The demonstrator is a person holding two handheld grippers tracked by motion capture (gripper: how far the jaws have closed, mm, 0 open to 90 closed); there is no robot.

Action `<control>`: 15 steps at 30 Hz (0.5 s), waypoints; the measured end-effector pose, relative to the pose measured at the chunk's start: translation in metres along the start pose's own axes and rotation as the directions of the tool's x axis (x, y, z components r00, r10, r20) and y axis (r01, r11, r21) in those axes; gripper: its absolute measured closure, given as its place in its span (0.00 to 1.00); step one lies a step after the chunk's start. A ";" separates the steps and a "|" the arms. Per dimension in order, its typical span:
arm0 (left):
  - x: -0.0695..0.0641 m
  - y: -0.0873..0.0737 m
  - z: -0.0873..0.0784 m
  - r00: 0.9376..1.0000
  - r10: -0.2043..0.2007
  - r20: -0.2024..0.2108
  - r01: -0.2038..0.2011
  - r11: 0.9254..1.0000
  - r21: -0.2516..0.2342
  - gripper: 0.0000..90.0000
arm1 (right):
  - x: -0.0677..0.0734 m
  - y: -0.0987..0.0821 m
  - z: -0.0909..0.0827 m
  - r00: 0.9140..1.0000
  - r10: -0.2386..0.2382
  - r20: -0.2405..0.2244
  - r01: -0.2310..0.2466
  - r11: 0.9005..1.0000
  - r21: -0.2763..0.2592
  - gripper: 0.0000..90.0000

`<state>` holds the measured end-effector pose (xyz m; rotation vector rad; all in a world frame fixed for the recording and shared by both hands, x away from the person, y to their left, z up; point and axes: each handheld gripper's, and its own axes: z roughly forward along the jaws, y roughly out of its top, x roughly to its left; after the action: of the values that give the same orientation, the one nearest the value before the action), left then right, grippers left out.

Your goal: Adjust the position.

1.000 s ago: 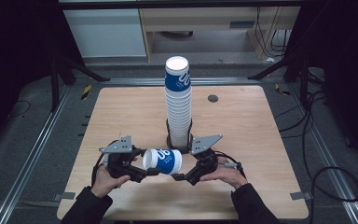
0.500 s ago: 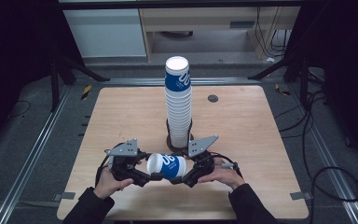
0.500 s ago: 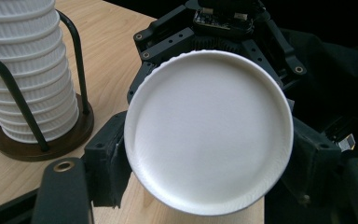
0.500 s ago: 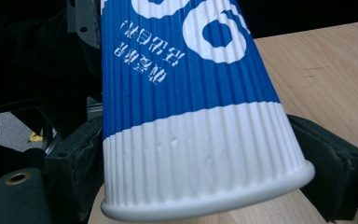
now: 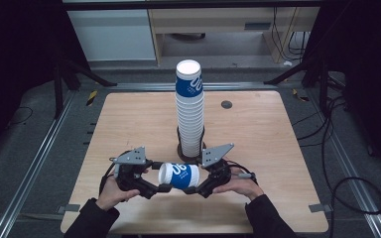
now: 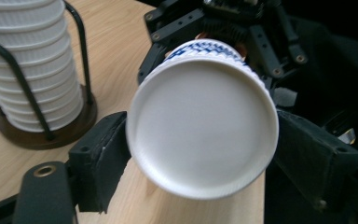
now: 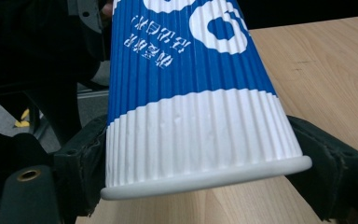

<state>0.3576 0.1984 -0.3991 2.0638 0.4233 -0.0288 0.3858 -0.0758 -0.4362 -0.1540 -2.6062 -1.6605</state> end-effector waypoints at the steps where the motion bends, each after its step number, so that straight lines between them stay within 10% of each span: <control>1: 0.000 -0.001 0.000 1.000 0.007 -0.009 -0.007 1.000 0.016 0.18 | 0.000 0.000 0.000 1.000 -0.005 0.009 0.005 1.000 0.009 0.18; 7: 0.003 -0.005 0.008 0.999 0.038 -0.038 -0.031 0.985 0.172 0.16 | 0.002 -0.002 0.006 0.997 -0.049 0.059 0.041 0.993 0.114 0.17; 15: 0.003 -0.012 0.028 0.997 0.072 -0.031 -0.059 0.945 0.320 0.16 | 0.007 -0.004 0.025 0.994 -0.103 0.048 0.090 0.970 0.228 0.17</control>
<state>0.3608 0.1812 -0.4241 2.4013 0.3956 -0.0143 0.3782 -0.0545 -0.4502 -0.0686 -2.8650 -1.3902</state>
